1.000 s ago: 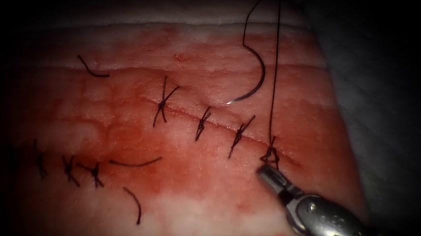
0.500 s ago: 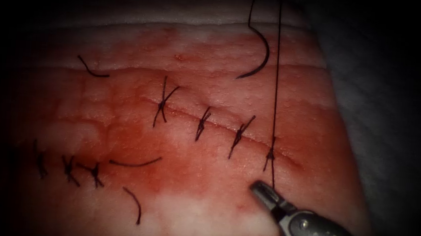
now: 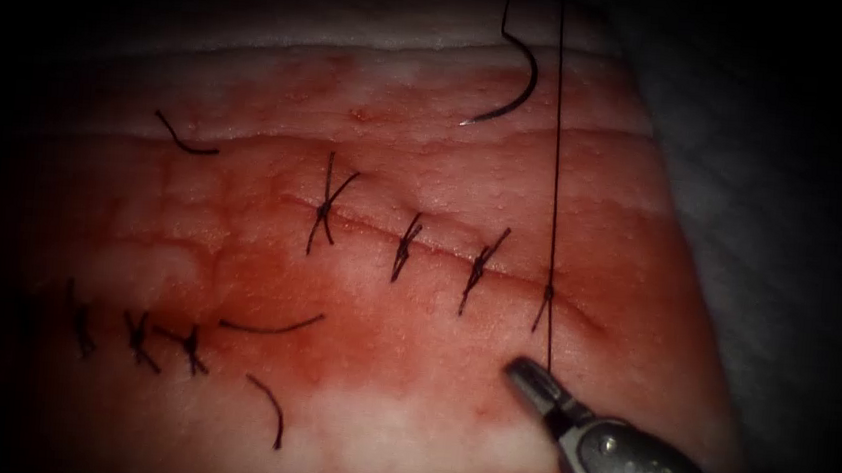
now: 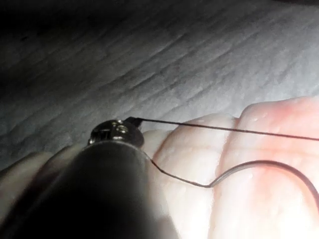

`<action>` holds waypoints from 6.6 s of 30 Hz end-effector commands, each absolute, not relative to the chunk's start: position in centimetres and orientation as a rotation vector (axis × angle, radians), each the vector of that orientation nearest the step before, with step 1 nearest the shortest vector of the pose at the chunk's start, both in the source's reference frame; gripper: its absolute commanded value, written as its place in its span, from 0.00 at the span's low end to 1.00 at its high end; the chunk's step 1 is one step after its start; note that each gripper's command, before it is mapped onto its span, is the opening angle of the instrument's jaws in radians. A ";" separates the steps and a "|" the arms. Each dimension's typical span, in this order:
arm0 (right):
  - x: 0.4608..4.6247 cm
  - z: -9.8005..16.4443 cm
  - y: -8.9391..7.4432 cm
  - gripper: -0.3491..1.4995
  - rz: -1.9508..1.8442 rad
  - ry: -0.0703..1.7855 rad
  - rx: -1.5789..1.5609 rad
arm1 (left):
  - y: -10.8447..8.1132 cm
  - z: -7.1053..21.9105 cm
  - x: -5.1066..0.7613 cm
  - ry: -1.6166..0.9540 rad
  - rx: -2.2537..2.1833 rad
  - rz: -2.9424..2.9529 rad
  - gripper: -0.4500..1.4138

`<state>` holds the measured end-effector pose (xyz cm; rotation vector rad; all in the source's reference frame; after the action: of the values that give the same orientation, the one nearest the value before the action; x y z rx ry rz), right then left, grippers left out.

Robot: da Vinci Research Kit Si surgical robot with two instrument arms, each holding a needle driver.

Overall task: Wound Closure
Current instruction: Tension the suture by moving the right tool down and the left tool up, then use the right jaws to snip the suture, then set the suture down with the left tool, then grab the remaining suture end with the left gripper.

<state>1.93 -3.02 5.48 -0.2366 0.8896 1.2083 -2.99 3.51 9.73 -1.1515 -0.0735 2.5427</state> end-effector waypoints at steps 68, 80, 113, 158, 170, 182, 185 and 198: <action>1.99 6.2 -1.9 0.91 1.226 0.842 -0.100 | 2.2 4.5 -1.70 0.051 -1.353 2.629 0.00; 2.17 6.4 -1.9 0.89 1.212 0.840 -0.073 | 2.1 4.3 -1.76 0.078 -1.386 2.630 0.00; 2.17 6.4 -1.8 0.78 1.155 0.804 -0.071 | 1.8 3.9 -1.93 0.100 -1.472 2.634 0.00; 1.08 5.6 -2.2 0.80 1.098 0.824 -0.238 | 2.6 5.5 -2.04 0.331 -1.368 2.805 0.00; 1.21 5.5 -2.3 0.88 1.095 0.814 -0.248 | 2.6 6.9 -1.88 0.256 -1.178 2.946 0.00; 1.13 5.4 -2.4 0.87 1.089 0.819 -0.244 | 2.3 7.7 -2.14 -0.245 -1.221 2.553 0.49; 1.13 5.4 -2.4 0.87 1.089 0.818 -0.244 | 2.2 7.7 -2.11 -0.326 -1.261 2.467 0.55; 1.14 5.4 -2.5 0.88 1.088 0.820 -0.246 | 1.6 7.2 -1.98 -0.623 -1.357 2.237 0.74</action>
<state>1.07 -2.46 5.34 -0.2467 0.8174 1.0879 -1.94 1.49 7.05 -1.3640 -0.6336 2.2375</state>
